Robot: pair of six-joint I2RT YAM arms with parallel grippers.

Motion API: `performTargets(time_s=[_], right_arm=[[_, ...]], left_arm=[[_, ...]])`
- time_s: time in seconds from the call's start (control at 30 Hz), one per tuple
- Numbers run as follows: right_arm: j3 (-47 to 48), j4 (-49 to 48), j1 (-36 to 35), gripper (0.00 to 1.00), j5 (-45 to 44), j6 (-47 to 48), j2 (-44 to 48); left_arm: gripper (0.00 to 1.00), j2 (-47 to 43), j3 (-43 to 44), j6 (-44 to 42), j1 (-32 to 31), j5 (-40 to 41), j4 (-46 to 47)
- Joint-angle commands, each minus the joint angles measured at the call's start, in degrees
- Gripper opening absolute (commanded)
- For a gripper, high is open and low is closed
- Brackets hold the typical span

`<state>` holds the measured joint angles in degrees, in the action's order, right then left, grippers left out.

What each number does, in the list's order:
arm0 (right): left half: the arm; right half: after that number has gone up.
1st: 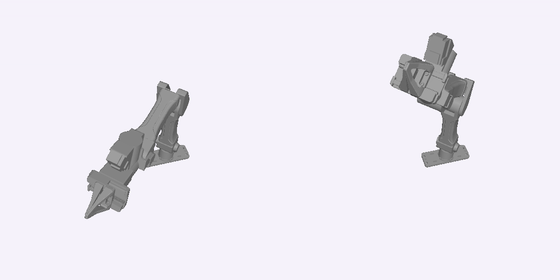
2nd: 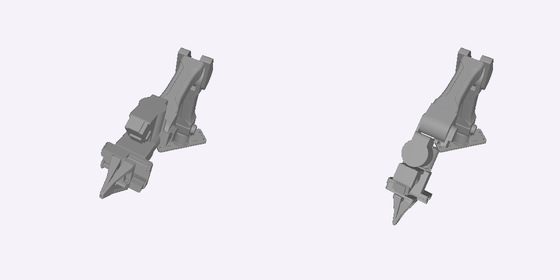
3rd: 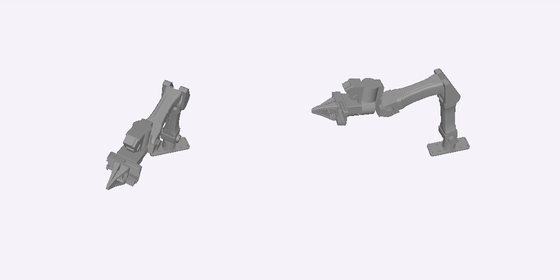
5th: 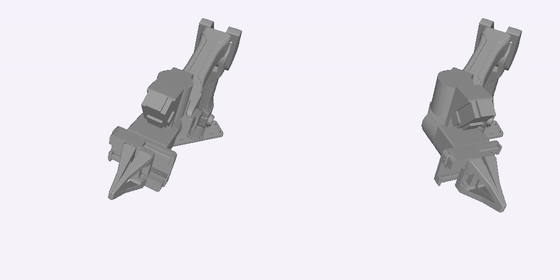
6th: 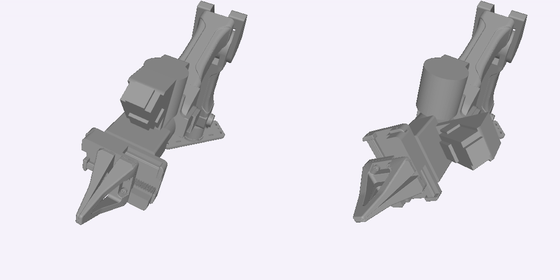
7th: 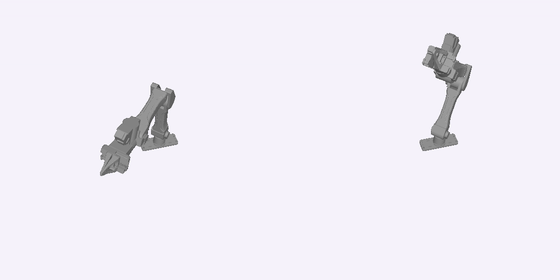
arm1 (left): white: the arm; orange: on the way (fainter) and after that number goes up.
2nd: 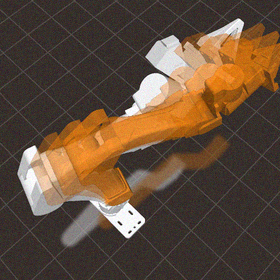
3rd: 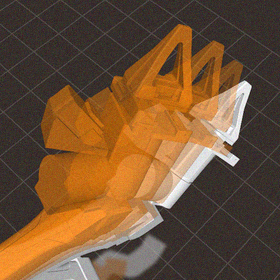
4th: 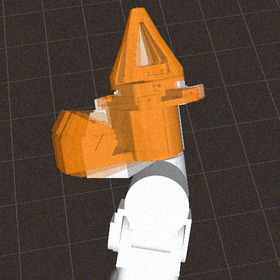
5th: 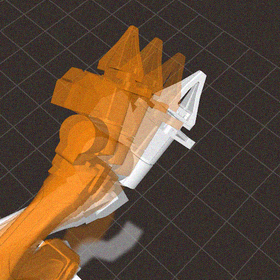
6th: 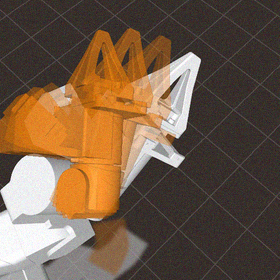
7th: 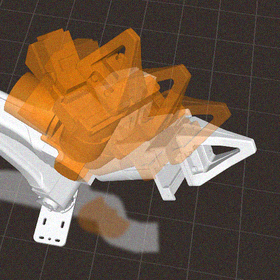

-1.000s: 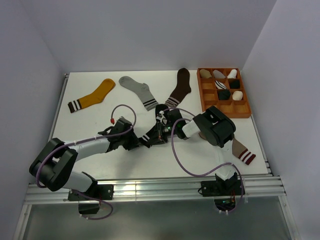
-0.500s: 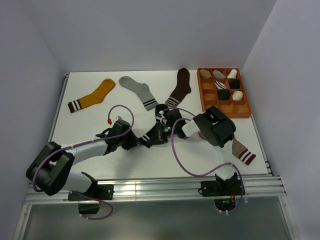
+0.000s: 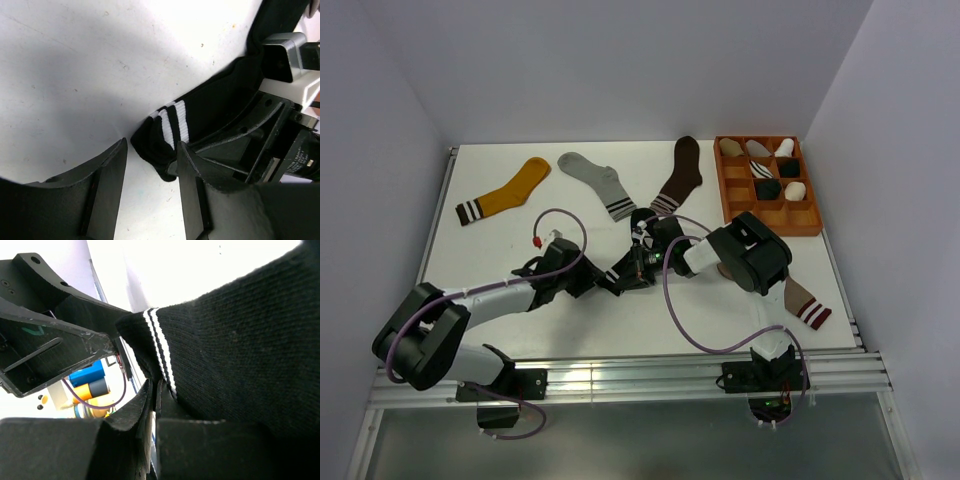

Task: Roll the socks
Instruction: Roll the sock at the center of the board.

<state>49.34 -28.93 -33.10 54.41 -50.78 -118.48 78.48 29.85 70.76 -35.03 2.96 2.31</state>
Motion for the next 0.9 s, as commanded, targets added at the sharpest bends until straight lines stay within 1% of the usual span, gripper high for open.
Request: performTargets(time_s=[0.0, 0.27, 0.47, 0.5, 0.57, 0.6, 0.67, 0.7, 0.77, 0.8, 0.87], right_arm=[[0.40, 4.14, 0.58, 0.00, -3.70, 3.06, 0.53], [0.84, 6.60, 0.49, 0.00, -5.10, 5.08, 1.14], [2.16, 10.90, -0.20, 0.00, -6.86, 8.77, 2.02], [2.42, 11.87, -0.30, 0.00, -7.04, 10.08, 2.28], [3.04, 12.84, -1.17, 0.01, -7.83, 11.40, 3.33], [3.13, 13.54, -1.44, 0.03, -8.09, 12.63, 3.69], [3.39, 13.98, -2.31, 0.05, -8.97, 13.78, 4.82], [3.39, 14.16, -2.58, 0.07, -9.32, 14.91, 5.27], [3.31, 14.51, -3.11, 0.15, -10.20, 16.06, 6.15], [3.30, 14.95, -3.63, 0.20, -10.55, 17.29, 7.11], [3.39, 15.83, -3.99, 0.27, -11.60, 18.61, 8.17]], left_arm=[[0.49, 1.41, 1.09, 1.48, -0.13, 1.61, 0.60], [0.45, 3.35, 3.29, 2.98, -0.13, 3.01, -2.13], [0.33, 4.66, 7.15, 3.77, -0.13, 4.07, -10.38], [0.28, 5.10, 8.29, 4.03, -0.13, 3.98, -11.52], [0.22, 5.81, 9.52, 3.95, -0.13, 3.81, -14.60], [0.15, 6.16, 10.57, 3.77, -0.13, 3.72, -15.74], [0.11, 7.12, 11.72, 3.51, -0.13, 3.46, -18.47], [0.07, 7.39, 12.86, 3.33, -0.13, 3.19, -19.35], [0.03, 8.35, 13.92, 2.98, -0.13, 2.93, -21.64], [0.00, 8.62, 14.79, 2.80, -0.13, 2.67, -22.08], [0.00, 9.32, 16.03, 2.89, -0.13, 2.23, -23.74]])
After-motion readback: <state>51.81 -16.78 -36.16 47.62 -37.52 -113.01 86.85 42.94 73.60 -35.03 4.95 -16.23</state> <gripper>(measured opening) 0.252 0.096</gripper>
